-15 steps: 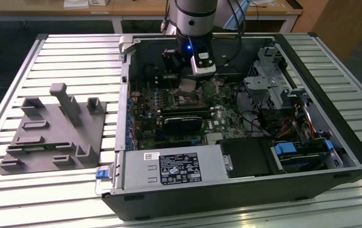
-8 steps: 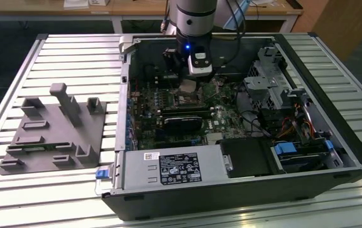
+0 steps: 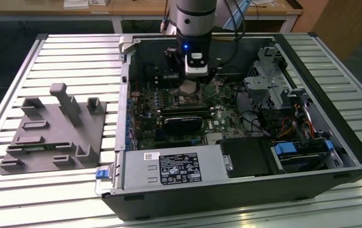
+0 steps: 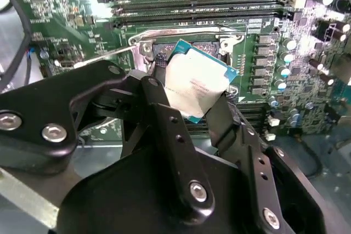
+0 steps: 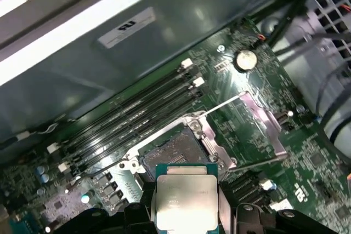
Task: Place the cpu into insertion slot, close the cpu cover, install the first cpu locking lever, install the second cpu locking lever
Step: 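Place the cpu into insertion slot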
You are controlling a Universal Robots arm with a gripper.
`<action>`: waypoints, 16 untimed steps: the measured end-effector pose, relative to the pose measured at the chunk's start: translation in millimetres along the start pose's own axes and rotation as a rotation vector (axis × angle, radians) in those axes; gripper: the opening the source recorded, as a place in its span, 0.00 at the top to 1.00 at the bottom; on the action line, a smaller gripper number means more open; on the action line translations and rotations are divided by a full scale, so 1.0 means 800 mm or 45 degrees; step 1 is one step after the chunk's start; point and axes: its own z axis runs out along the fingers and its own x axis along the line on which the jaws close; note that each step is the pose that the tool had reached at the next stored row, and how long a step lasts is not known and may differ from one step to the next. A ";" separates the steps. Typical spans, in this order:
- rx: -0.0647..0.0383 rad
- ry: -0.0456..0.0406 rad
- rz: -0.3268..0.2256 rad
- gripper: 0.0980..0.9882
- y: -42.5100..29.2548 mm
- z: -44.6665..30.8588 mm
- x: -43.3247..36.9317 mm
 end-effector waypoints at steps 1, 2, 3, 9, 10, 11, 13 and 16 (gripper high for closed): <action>0.001 -0.002 0.017 0.51 0.0000 0.0001 0.000; 0.003 -0.004 0.034 0.51 0.0000 0.0001 0.000; 0.004 -0.006 0.052 0.51 0.0000 0.0002 0.000; 0.009 -0.016 0.162 0.51 -0.0001 0.0010 0.000; 0.010 -0.018 0.181 0.51 0.0000 0.0011 0.000; 0.011 -0.019 0.199 0.51 0.0000 0.0013 0.000; 0.013 -0.022 0.236 0.51 -0.0001 0.0015 0.000; 0.016 -0.028 0.295 0.51 -0.0001 0.0020 0.000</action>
